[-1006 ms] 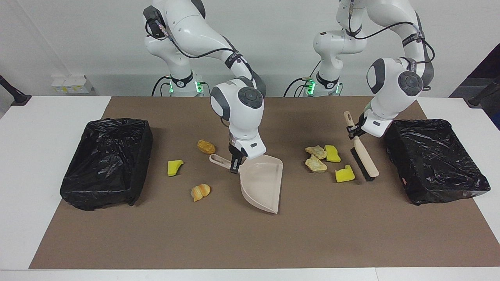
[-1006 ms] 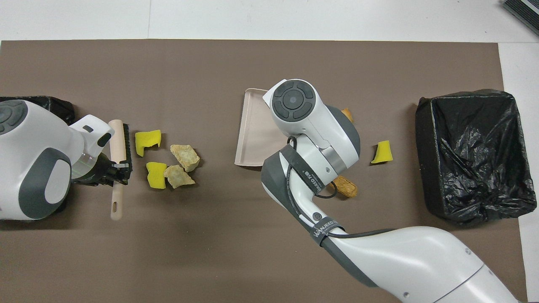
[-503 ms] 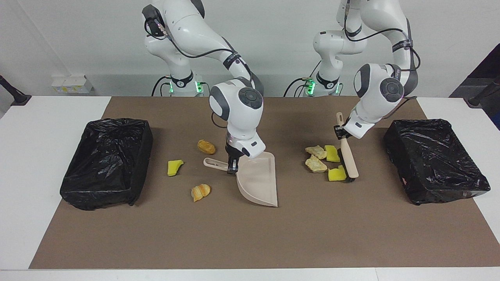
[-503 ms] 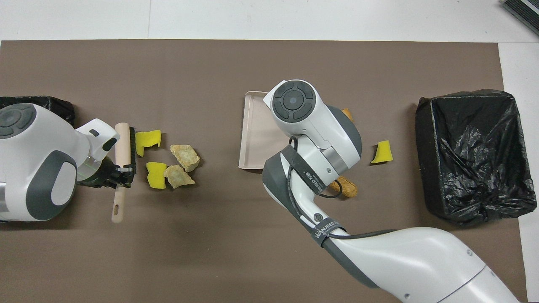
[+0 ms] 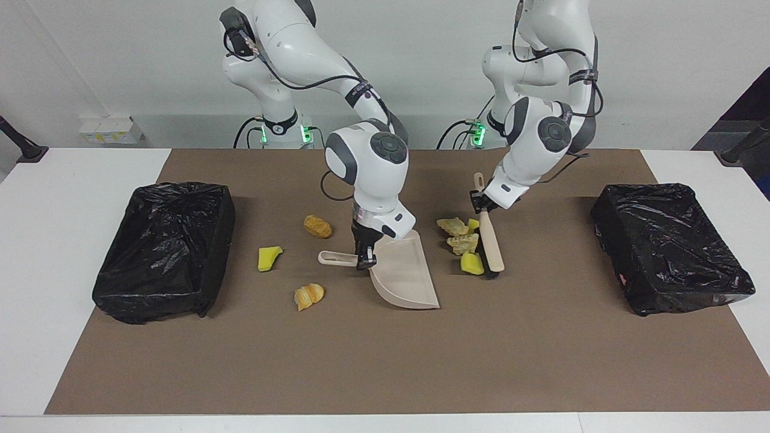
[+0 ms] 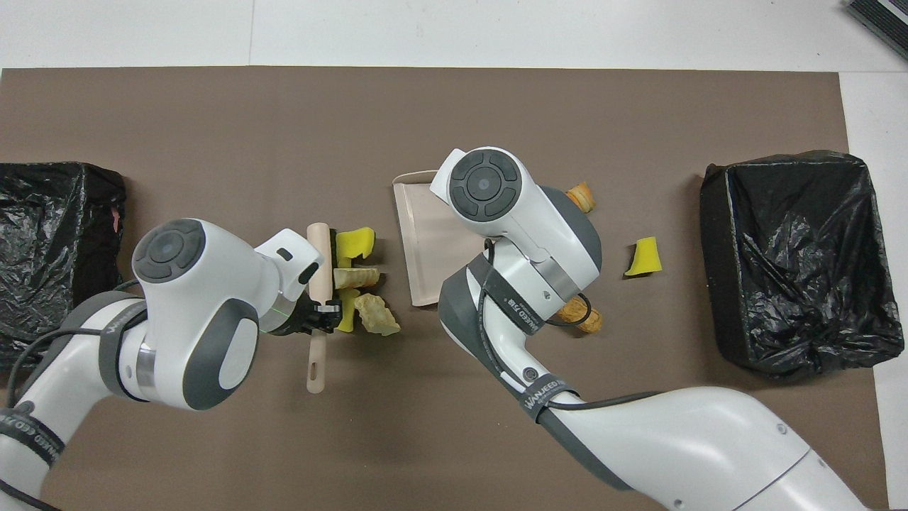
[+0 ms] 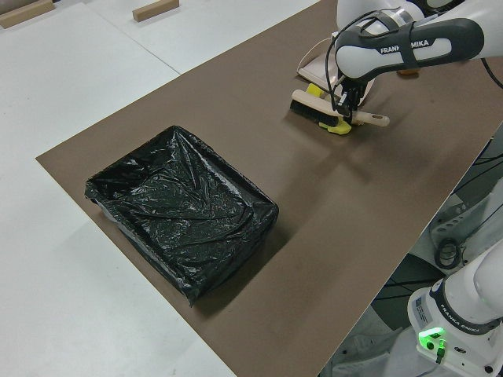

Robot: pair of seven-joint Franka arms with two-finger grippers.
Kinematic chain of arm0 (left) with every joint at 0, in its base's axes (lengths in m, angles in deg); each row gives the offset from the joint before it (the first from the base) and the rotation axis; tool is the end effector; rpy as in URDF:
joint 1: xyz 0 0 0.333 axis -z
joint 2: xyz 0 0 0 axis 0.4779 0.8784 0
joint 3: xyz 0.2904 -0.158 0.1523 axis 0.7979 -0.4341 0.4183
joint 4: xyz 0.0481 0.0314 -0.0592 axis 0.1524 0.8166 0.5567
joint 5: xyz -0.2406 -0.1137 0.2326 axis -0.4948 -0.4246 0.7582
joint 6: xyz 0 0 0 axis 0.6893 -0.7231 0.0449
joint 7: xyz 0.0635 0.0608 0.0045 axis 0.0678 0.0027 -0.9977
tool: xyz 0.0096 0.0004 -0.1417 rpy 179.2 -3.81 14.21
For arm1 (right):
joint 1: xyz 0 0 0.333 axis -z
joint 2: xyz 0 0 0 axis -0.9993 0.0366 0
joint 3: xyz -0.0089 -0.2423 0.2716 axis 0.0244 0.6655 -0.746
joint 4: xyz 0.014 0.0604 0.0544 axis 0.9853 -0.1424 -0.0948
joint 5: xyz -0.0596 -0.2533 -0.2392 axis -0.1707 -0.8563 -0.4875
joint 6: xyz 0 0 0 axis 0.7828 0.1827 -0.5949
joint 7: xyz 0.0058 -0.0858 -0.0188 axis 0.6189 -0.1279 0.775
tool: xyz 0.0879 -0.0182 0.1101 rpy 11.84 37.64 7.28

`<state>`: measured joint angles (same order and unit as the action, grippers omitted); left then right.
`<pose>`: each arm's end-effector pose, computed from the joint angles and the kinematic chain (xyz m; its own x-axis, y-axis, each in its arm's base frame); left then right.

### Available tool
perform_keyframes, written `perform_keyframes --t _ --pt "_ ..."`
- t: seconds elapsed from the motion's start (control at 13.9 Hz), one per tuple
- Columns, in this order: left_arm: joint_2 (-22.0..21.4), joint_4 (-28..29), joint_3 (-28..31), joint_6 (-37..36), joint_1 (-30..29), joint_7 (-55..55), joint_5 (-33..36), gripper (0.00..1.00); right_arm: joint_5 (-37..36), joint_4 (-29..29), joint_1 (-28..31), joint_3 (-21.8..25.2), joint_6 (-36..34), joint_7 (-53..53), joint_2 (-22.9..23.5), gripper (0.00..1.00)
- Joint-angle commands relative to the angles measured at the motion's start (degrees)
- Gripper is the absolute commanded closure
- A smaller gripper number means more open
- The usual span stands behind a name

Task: Sweep and dump trash in bin
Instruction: 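Sweep the yellow sponges and chunks toward the dustpan with the left gripper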

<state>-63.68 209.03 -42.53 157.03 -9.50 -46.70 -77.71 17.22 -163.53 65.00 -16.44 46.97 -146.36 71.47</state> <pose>0.4380 -0.2158 0.4051 0.9799 0.0129 -0.1990 0.0454 -0.9861 0.1596 0.6122 0.3138 0.3985 -0.1512 0.9655 -0.2120 0.9793 0.1756 0.1009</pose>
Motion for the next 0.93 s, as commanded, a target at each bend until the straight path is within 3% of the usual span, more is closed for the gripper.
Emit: perform_keyframes --t 0.0,0.5,0.72,0.86 --pt "-0.72 0.79 0.86 2.57 3.62 -1.52 -3.58 1.00 -0.72 -1.86 0.05 -0.45 0.66 -2.02 -1.07 1.00" --pt "0.78 -0.70 0.59 11.80 8.72 -1.35 -12.90 1.00 -0.55 -2.39 0.23 -0.45 1.27 -2.20 -1.07 1.00" --pt "1.22 -3.67 0.77 11.02 7.41 -1.61 -14.84 1.00 -0.55 -2.22 0.23 -0.45 1.36 -2.20 -1.07 1.00" --pt "-0.27 -5.87 0.59 7.53 3.38 -1.88 -14.84 1.00 -0.55 -2.04 0.23 -0.45 1.36 -2.12 -1.07 1.00"
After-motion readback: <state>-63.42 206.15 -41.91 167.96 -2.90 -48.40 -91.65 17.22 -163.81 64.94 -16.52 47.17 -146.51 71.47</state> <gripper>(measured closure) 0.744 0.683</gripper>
